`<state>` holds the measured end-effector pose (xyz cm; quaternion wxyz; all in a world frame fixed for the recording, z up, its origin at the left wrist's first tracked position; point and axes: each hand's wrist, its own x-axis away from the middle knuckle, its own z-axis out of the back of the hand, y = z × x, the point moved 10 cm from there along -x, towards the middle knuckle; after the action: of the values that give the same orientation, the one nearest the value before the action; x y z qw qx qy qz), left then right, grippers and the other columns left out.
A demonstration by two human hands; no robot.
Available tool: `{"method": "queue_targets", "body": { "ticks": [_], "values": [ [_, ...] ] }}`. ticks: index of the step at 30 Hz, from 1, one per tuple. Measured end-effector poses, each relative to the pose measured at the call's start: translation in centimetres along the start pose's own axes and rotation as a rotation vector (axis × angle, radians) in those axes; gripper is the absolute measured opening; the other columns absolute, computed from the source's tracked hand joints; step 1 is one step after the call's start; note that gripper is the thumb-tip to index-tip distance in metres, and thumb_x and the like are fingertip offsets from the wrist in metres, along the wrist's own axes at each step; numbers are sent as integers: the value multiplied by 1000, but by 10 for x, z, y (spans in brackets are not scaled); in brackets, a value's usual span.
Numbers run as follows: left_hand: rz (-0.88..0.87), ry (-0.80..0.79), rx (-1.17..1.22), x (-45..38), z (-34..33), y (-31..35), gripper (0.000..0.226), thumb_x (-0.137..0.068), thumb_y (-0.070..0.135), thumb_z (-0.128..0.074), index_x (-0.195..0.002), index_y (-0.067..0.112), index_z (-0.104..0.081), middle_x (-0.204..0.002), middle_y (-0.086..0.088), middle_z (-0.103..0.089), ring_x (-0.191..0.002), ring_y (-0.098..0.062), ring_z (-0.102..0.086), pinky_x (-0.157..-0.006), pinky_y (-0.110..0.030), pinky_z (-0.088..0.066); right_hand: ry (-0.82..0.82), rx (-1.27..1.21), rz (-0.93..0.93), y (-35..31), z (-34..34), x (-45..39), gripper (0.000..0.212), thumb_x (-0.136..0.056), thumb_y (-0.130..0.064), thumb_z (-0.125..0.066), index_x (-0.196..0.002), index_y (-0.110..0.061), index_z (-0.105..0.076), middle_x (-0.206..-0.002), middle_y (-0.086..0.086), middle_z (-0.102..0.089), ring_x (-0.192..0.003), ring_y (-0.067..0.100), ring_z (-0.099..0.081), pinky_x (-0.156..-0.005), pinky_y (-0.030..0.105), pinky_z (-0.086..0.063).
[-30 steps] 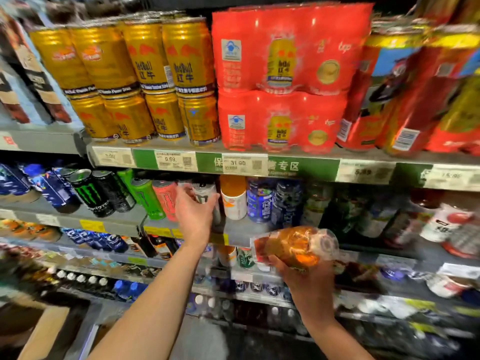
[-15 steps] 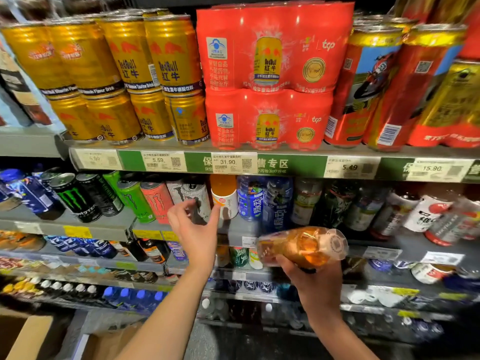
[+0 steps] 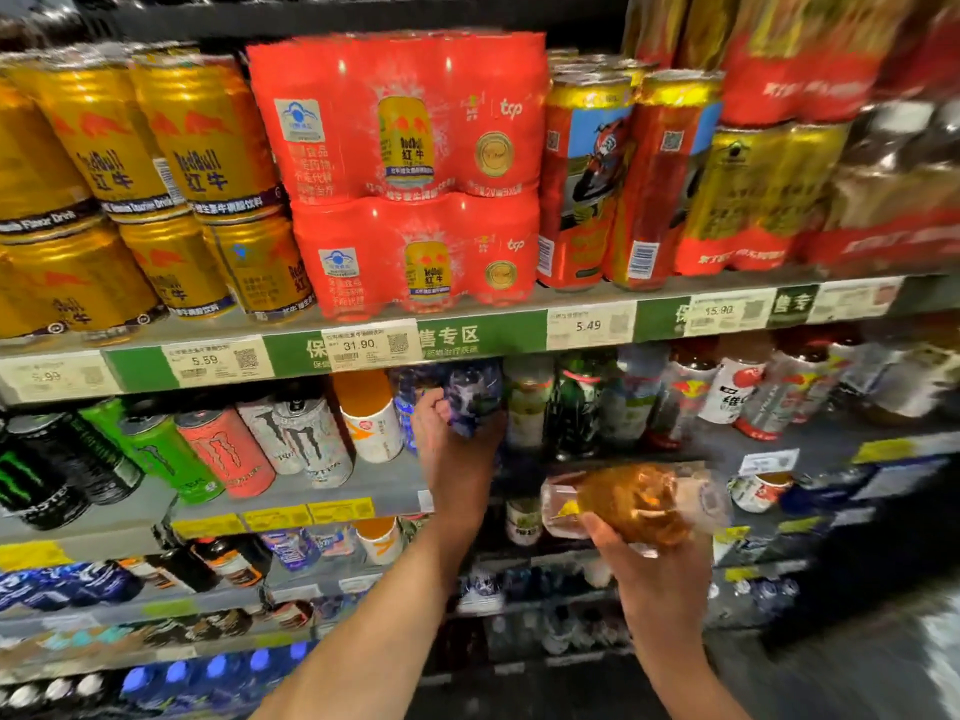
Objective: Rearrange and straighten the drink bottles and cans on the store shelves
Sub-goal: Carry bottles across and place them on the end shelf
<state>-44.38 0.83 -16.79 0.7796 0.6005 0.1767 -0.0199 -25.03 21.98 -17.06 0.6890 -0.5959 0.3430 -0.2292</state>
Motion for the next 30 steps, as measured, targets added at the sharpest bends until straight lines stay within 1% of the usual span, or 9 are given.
{"method": "queue_targets", "body": {
  "ticks": [3, 5, 9, 11, 16, 20, 22, 26, 30],
  "values": [
    [104, 74, -21, -1, -10, -13, 74, -55, 38, -90, -116, 43, -50, -110, -7, -61, -105, -30, -60, -96, -47, -51, 23, -27, -58, 16, 23, -17, 40, -57, -36, -95, -84, -16, -73, -87, -1, -75, -92, 17, -70, -87, 25, -52],
    [154, 131, -71, 0, -14, -12, 88, -55, 28, -97, -128, 14, -48, -120, -14, -53, -112, -36, -55, -102, -51, -46, -11, -41, -78, 21, 32, -29, 31, -61, -23, -93, -85, -14, -75, -85, 3, -76, -88, 24, -72, -83, 36, -57],
    [129, 187, -181, 7, -20, 3, 82, -58, 26, -97, -121, 5, -50, -111, -11, -52, -106, -36, -53, -97, -51, -45, -59, -30, -85, 25, 49, -61, 28, -54, -40, -86, -78, -31, -75, -75, -11, -75, -76, 4, -70, -76, 23, -56],
    [127, 215, -225, 10, -20, 5, 81, -60, 28, -96, -125, 5, -51, -113, -12, -52, -105, -33, -54, -98, -46, -46, -114, -16, -80, 27, 53, -76, 44, -51, -47, -86, -86, -23, -74, -79, -11, -75, -80, 6, -71, -78, 21, -56],
    [169, 277, -234, 26, -14, 5, 80, -69, 22, -92, -135, 7, -50, -123, -9, -49, -102, -19, -53, -95, -28, -44, -275, -4, -45, 38, 56, -105, 37, -65, -8, -90, -95, -12, -69, -84, -6, -75, -80, 6, -71, -74, 18, -54],
    [216, 335, -182, 47, -9, 9, 84, -73, 12, -87, -143, 7, -40, -125, 3, -54, -111, -16, -56, -90, -17, -40, -277, -35, -110, 57, 55, -111, 67, -48, -62, -89, -103, -32, -66, -96, -5, -75, -93, 16, -72, -91, 38, -55],
    [245, 339, -130, 57, -9, 12, 88, -75, 1, -83, -147, 2, -33, -122, 4, -50, -109, -8, -51, -85, -6, -35, -330, -32, -172, 68, 52, -107, 85, -44, -78, -82, -110, -26, -66, -102, -5, -74, -96, 15, -72, -94, 39, -55],
    [263, 360, -30, 79, 1, 11, 54, -72, -8, -83, -114, 10, -56, -101, 5, -67, -86, -1, -67, -83, -8, -50, -470, -35, -338, 79, 44, -95, 47, -61, -33, -93, -99, -20, -69, -98, -3, -76, -87, 8, -69, -93, 29, -52],
    [237, 365, 82, 101, 12, 20, 61, -70, 12, -91, -122, 1, -61, -114, -13, -73, -107, -23, -71, -99, -36, -55, -422, -31, -126, 42, 54, -94, 68, -55, -14, -95, -113, -26, -61, -101, -12, -72, -92, -1, -67, -81, 15, -51]
  ]
}}
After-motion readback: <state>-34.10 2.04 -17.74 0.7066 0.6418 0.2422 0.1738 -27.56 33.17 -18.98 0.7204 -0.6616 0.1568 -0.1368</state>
